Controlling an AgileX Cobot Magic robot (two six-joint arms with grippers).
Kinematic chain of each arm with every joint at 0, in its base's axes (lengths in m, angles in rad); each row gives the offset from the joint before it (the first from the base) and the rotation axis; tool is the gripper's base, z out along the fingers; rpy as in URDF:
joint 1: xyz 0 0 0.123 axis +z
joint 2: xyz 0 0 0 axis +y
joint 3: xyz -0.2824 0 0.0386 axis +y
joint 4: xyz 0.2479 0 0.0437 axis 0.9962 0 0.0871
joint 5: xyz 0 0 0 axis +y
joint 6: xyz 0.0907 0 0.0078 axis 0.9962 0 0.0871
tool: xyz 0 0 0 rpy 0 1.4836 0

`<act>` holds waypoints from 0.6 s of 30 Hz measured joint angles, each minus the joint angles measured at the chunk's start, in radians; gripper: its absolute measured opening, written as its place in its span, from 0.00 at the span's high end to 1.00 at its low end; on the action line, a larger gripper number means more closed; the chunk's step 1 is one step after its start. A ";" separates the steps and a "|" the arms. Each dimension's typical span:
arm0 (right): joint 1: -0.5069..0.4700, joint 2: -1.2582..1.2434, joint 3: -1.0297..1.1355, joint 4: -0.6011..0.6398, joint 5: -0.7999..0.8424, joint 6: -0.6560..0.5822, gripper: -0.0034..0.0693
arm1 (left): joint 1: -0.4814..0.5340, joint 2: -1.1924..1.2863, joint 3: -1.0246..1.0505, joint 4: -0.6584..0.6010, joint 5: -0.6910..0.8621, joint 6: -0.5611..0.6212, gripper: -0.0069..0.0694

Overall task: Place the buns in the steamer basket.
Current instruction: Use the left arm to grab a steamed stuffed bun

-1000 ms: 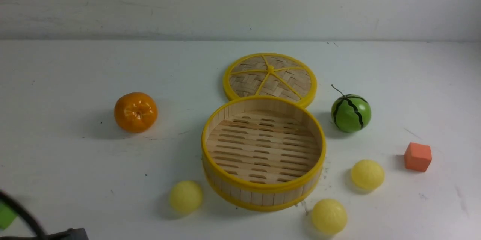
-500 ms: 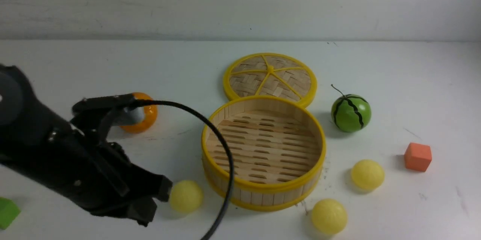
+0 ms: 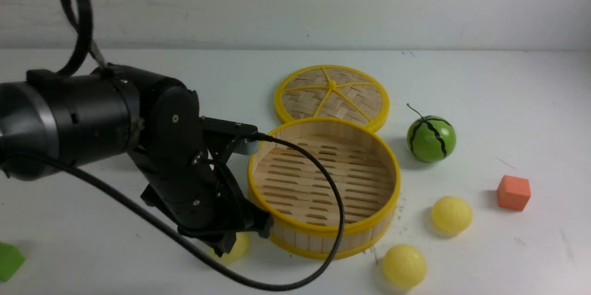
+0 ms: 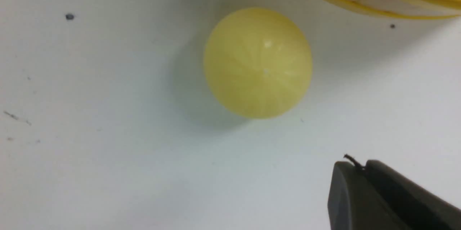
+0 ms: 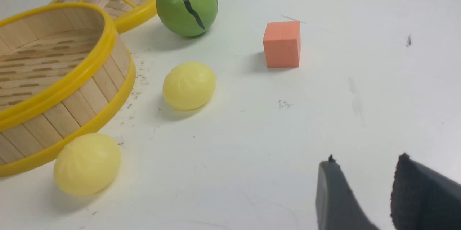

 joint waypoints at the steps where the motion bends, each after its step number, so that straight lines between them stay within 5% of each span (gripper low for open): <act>1: 0.000 0.000 0.000 0.000 0.000 0.000 0.62 | 0.000 0.013 -0.008 0.008 -0.001 -0.004 0.80; 8: 0.000 0.000 0.000 0.000 0.000 0.000 0.62 | 0.000 0.058 -0.038 0.065 -0.038 -0.011 0.63; 18: 0.000 0.000 0.000 0.000 0.000 0.000 0.62 | 0.000 0.127 -0.038 0.128 -0.076 -0.011 0.60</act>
